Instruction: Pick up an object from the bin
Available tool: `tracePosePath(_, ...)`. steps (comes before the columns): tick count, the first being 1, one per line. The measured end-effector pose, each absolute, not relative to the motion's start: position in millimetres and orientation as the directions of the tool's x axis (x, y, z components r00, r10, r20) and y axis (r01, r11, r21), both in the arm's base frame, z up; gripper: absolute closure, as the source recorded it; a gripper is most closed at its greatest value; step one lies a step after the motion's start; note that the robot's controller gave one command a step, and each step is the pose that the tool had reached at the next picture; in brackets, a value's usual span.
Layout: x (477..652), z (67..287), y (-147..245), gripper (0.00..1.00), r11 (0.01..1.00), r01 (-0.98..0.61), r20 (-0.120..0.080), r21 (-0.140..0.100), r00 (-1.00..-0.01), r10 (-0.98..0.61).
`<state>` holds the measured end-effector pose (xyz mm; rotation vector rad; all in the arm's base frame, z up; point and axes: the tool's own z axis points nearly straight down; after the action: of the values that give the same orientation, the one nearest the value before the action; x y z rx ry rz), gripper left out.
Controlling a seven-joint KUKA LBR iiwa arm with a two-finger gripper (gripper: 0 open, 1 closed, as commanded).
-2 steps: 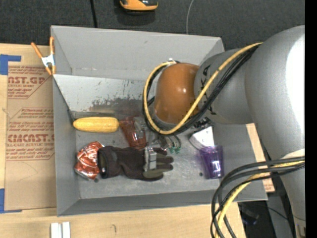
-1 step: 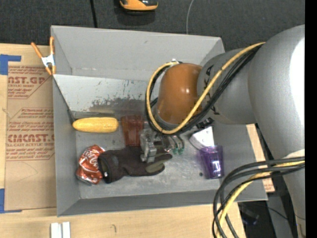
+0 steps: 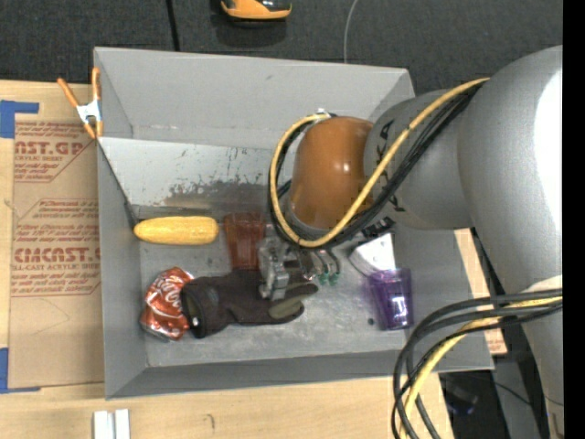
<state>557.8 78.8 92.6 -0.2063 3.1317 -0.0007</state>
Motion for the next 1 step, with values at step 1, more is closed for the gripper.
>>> tracePosePath(1, 555.6, 278.4, 107.5, 1.0, 0.99, -0.138, -0.012, 0.0, -0.99, -0.138)
